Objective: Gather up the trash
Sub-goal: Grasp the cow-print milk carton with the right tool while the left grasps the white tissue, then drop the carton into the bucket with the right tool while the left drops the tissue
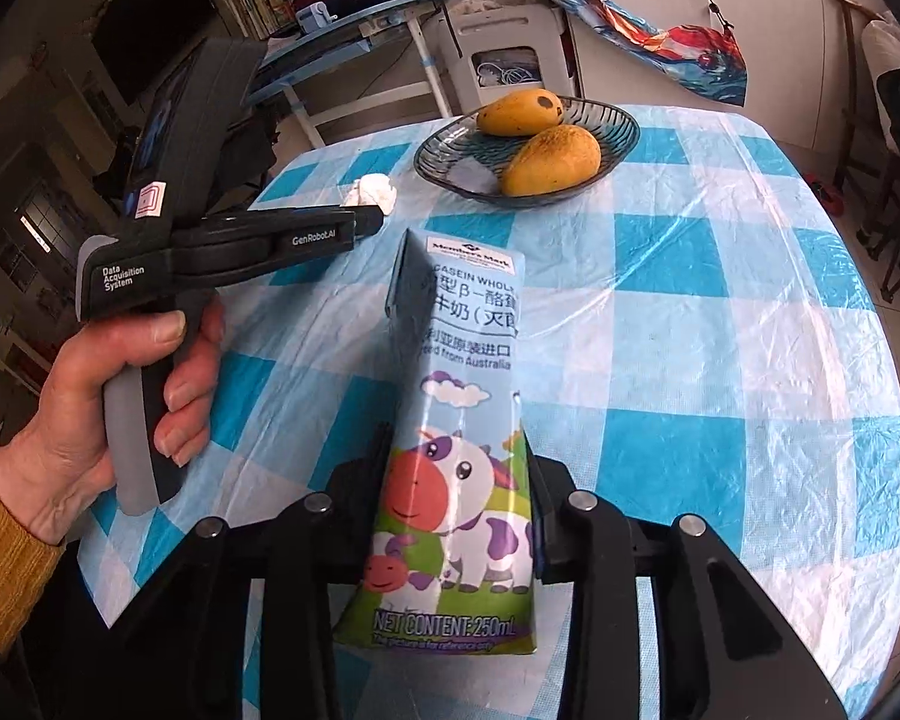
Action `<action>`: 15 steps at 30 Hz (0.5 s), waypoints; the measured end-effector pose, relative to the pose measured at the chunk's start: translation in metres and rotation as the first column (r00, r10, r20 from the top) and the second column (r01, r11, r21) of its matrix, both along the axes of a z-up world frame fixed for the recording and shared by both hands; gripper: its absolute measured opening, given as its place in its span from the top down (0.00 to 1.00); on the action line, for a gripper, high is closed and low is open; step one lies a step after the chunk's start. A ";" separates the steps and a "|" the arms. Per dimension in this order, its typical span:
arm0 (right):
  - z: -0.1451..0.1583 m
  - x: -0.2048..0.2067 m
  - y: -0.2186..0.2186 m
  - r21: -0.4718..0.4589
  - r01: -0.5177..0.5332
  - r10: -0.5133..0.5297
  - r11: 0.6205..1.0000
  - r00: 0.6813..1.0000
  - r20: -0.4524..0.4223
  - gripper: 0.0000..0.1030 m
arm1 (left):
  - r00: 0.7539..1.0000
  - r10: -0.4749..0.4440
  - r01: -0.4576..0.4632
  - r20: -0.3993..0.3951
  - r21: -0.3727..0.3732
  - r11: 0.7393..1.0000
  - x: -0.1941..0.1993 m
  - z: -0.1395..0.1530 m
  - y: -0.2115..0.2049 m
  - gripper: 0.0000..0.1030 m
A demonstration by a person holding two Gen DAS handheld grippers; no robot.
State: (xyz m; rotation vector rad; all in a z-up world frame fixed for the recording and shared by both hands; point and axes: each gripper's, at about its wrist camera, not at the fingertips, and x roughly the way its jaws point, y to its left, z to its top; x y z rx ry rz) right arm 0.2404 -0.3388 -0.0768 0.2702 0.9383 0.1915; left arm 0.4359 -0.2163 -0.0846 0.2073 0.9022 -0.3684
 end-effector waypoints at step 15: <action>0.031 -0.047 0.040 0.106 -0.071 0.055 0.992 0.988 0.146 0.64 | 0.987 0.112 -0.103 0.118 -0.075 0.992 -0.174 0.068 0.109 0.82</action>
